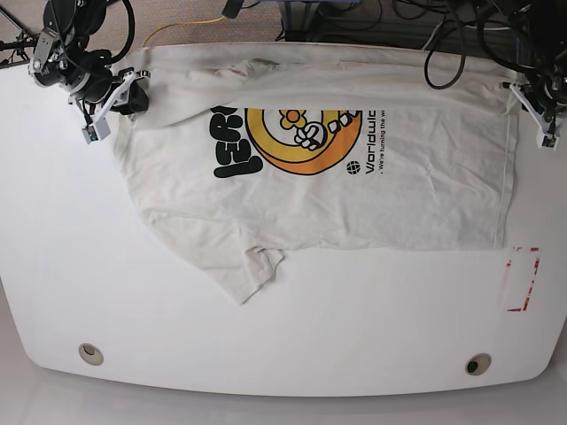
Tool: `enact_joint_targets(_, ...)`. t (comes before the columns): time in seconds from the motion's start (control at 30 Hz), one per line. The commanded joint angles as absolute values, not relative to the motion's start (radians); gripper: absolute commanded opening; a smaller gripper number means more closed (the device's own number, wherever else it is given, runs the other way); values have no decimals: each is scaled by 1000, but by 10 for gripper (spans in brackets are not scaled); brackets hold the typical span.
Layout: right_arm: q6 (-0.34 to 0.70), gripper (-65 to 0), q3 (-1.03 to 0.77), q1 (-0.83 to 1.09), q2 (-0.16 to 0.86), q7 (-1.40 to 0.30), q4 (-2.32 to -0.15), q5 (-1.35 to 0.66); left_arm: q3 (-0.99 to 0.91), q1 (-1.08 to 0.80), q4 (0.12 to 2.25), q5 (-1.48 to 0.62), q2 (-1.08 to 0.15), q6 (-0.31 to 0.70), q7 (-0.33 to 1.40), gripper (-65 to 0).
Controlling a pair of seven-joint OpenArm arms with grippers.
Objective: Fold the T-shirt properly
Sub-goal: 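Move both grippers to the shirt's hem edge and grasp it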
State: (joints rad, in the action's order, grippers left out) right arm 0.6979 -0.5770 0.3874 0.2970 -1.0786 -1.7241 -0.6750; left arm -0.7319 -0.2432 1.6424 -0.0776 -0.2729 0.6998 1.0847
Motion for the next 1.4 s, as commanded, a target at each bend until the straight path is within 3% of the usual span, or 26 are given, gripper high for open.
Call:
enact_joint_targets(0.0, 698, -506, -605, 392, 321, -1069, -1785, -697, -736, -222, 1664, -81, -294, 698, 1087, -546)
enact_joint_targets(0.07, 698, -506, -610, 392, 323, -1078, -1811, -713, -739, -196, 1678, -77, -300, 698, 1116, -521)
enact_joint_targets(0.23, 698, -504, -639, 334, 325, -1136, -1840, -713, -740, -154, 1732, -79, -303, 698, 1188, -344)
enact_joint_targets(0.33, 698, -498, -642, 280, 325, -1168, -1837, -713, -740, -142, 1774, -79, -302, 698, 1188, -296)
enact_joint_targets(0.4, 698, -460, -641, 240, 325, -1185, -1836, -711, -736, -125, 1796, -79, -300, 698, 1188, -300)
enact_joint_targets(0.53, 698, -281, -638, 133, 323, -1236, -1836, -671, -736, -59, 1817, -79, -297, 698, 1190, -301)
enact_joint_targets(0.6, 698, -235, -638, 85, 320, -1259, -1834, -636, -739, -33, 1822, -71, -297, 698, 1190, -313)
enact_joint_targets(0.9, 698, -228, -568, -127, 343, -1260, -1670, -530, -739, 50, 1821, -71, -306, 698, 1187, -328)
enact_joint_targets(1.37, 698, -228, -406, -387, 357, -1026, -1242, -351, -742, 88, 1821, -71, -302, 698, 1184, -331)
